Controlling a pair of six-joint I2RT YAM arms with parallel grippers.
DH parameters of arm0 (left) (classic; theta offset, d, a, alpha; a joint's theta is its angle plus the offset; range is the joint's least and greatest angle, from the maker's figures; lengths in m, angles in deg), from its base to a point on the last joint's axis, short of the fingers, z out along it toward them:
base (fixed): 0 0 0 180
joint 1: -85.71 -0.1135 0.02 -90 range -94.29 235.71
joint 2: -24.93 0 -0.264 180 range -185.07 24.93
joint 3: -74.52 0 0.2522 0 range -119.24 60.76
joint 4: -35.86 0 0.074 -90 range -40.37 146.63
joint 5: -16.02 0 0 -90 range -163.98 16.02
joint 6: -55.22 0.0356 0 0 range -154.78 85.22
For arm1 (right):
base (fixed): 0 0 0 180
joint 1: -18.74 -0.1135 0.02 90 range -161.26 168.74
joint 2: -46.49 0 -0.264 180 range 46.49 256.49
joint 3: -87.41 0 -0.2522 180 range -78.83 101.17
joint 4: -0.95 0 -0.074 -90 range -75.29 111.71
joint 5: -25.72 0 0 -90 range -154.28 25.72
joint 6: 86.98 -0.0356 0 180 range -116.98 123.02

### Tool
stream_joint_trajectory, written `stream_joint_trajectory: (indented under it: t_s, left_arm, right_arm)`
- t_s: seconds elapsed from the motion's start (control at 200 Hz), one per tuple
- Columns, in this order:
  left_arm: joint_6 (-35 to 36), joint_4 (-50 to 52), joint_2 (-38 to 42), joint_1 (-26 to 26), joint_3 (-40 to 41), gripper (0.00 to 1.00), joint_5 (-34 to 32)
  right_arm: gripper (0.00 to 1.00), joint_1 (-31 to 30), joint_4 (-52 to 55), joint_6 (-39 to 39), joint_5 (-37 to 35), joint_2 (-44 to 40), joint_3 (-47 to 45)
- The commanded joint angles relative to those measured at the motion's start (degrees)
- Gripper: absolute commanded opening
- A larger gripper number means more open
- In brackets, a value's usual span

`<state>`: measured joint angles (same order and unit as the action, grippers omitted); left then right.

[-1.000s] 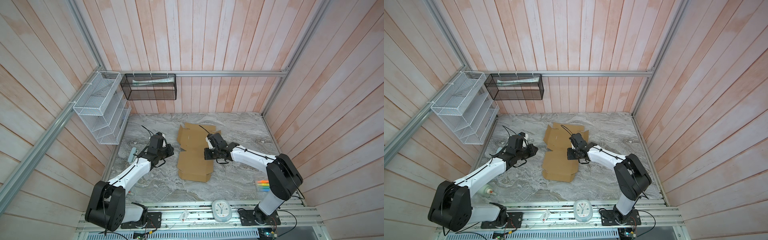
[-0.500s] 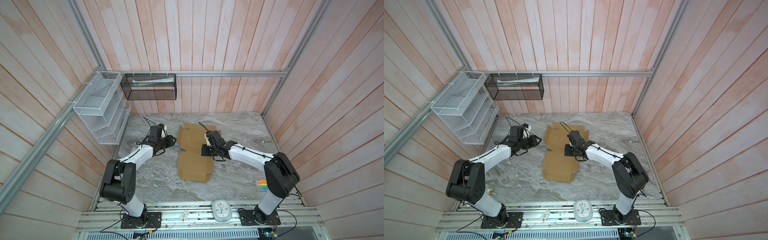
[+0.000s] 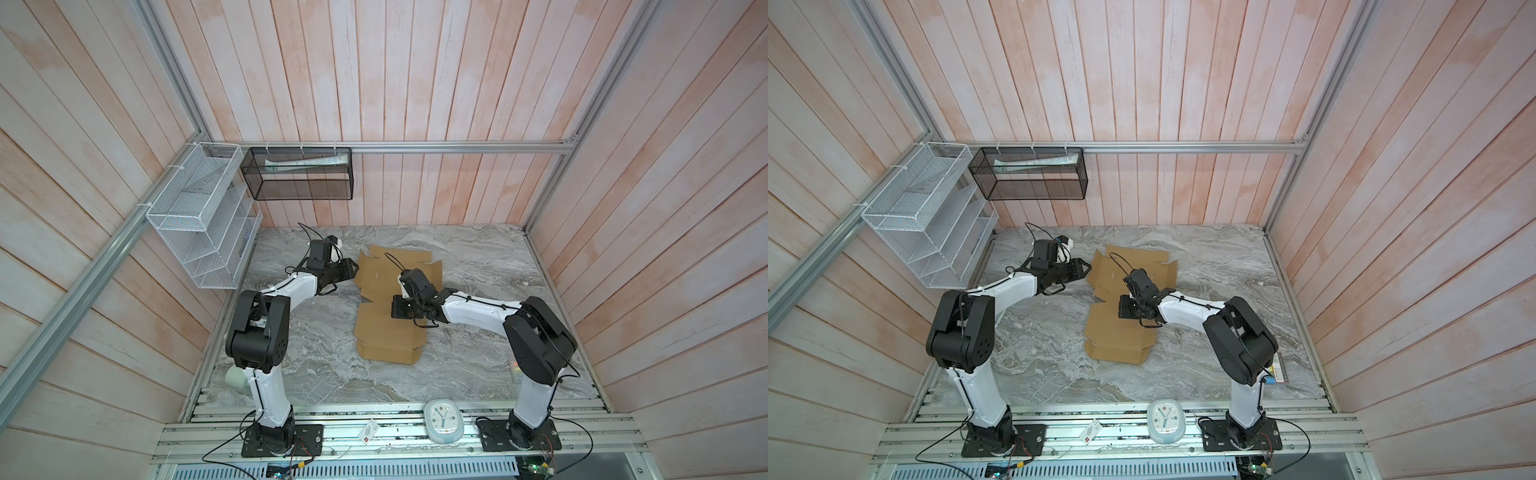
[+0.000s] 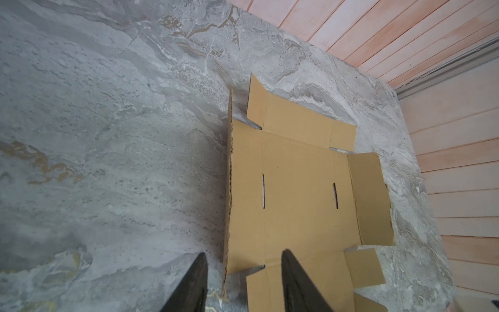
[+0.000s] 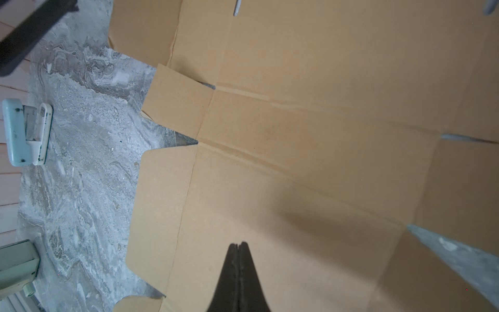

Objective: Assemble paper box
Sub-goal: Pick up the paper box from the center of the table.

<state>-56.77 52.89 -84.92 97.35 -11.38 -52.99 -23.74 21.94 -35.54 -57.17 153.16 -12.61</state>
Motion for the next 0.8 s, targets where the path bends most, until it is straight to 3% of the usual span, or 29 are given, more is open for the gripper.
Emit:
stream_joint_trajectory:
  t_s: [0.0, 0.24, 0.795]
  left_arm:
    - [2.8, 0.7, -3.1, 0.0, -3.0, 0.47, -0.2]
    - [3.9, 3.0, -9.0, 1.0, -8.6, 0.45, -0.9]
    - [5.3, 6.0, -16.6, 2.9, -17.1, 0.15, -3.6]
  right_arm:
    - [0.00, -0.4, -0.9, -0.7, 1.4, 1.8, -0.8]
    - [0.00, -0.6, -2.1, -1.5, 2.6, 2.5, -1.9]
    - [0.00, -0.7, -2.5, -1.5, 3.6, 3.9, -2.6]
